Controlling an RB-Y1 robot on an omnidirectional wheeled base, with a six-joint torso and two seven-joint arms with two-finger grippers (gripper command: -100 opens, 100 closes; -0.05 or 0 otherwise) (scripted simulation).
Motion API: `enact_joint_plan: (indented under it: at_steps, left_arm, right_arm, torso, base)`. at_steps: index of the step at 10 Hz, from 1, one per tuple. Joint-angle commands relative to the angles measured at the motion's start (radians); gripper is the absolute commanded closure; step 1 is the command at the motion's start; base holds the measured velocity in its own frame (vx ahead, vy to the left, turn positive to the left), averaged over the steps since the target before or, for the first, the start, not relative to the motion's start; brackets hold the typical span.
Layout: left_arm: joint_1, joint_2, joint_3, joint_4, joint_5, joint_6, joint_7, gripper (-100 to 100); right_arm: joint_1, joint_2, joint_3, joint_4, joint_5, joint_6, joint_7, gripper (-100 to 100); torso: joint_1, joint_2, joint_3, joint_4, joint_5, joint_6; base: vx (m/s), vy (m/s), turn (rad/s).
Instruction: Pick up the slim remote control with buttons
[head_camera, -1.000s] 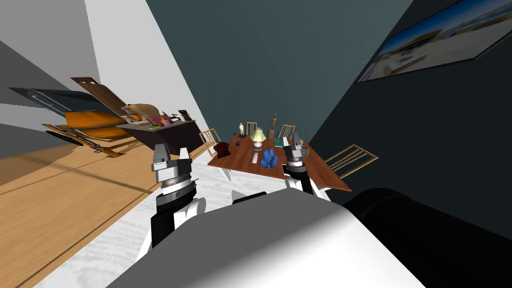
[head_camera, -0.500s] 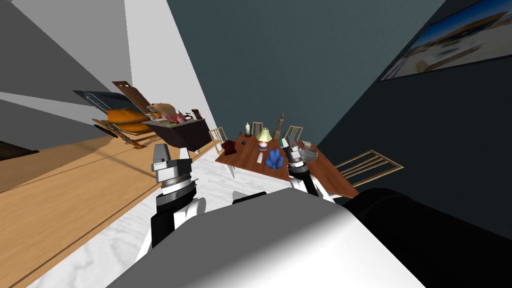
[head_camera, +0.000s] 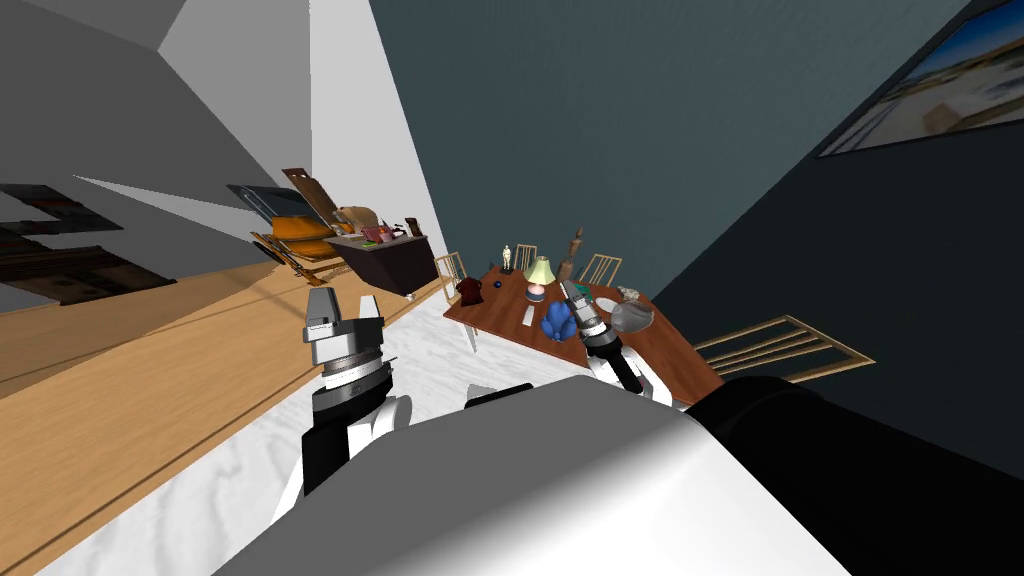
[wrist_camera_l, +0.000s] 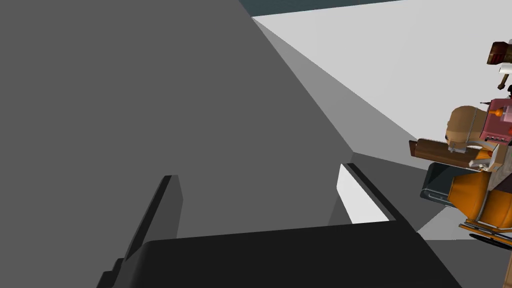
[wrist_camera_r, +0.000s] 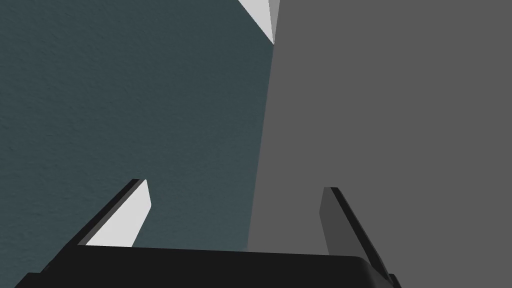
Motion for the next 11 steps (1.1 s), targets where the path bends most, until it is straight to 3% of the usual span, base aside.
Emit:
enact_joint_plan:
  at_steps: [1,8,11]
  left_arm:
    - [0.000,0.000,0.000,0.000,0.000,0.000,0.000,0]
    - [0.000,0.000,0.000,0.000,0.000,0.000,0.000,0]
    - [0.000,0.000,0.000,0.000,0.000,0.000,0.000,0]
  right_arm:
    - [-0.004,-0.028,-0.005,0.012,0.017,-0.001,0.006,-100]
    - [-0.017,-0.229,-0.017,0.156,0.218,-0.034,0.084,-100]
    - [-0.022,-0.267,-0.014,0.191,0.288,-0.041,0.103,-100]
  torso:
    - [0.000,0.000,0.000,0.000,0.000,0.000]
    - [0.000,-0.001,-0.001,0.000,0.000,0.001]
    - [0.000,-0.001,-0.001,0.000,0.000,0.000]
  base:
    - [-0.010,0.013,0.107]
    - [-0.005,0.022,0.248]
    - [0.006,0.015,0.190]
